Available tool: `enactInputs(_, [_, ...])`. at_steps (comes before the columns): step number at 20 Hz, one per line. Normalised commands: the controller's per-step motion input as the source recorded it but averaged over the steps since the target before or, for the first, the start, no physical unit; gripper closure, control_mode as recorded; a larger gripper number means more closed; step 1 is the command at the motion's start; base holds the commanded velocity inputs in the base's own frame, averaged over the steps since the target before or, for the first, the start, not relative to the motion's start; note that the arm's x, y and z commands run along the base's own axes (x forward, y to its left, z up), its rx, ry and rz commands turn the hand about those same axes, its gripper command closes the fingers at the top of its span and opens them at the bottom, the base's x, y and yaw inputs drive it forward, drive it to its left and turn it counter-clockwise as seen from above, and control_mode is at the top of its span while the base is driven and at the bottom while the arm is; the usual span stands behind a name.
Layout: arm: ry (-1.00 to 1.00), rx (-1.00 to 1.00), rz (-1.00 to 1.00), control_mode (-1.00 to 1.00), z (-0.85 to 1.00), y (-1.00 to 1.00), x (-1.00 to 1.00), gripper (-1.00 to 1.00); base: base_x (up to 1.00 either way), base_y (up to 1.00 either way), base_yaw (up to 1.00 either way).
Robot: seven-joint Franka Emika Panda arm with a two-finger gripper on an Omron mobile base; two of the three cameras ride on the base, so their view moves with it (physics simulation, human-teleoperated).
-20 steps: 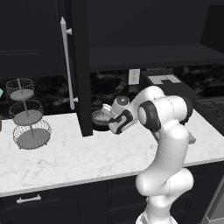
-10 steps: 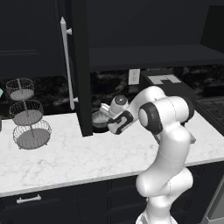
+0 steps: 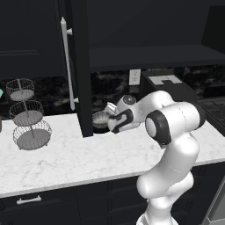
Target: Pick up the bowls on the counter and stack them on top of one another in the open cabinet. Place the smaller bowl on top of the larger bowl.
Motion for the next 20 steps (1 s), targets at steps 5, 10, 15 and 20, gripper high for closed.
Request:
enactInputs(5, [0.17, 0.05, 0.07, -1.0, 0.19, -0.19, 0.01, -1.0, 0.0, 0.0, 0.0])
enactInputs(10, [0.21, 0.0, 0.13, -1.0, 0.03, 0.0, 0.17, -1.0, 0.0, 0.0, 0.0])
enactInputs(15, [0.01, -0.01, 0.08, -1.0, 0.04, 0.02, 0.08, -1.0, 0.0, 0.0, 0.0])
enactInputs(20, [0.0, -0.03, 0.04, -1.0, 0.13, 0.14, 0.1, -1.0, 0.0, 0.0, 0.0])
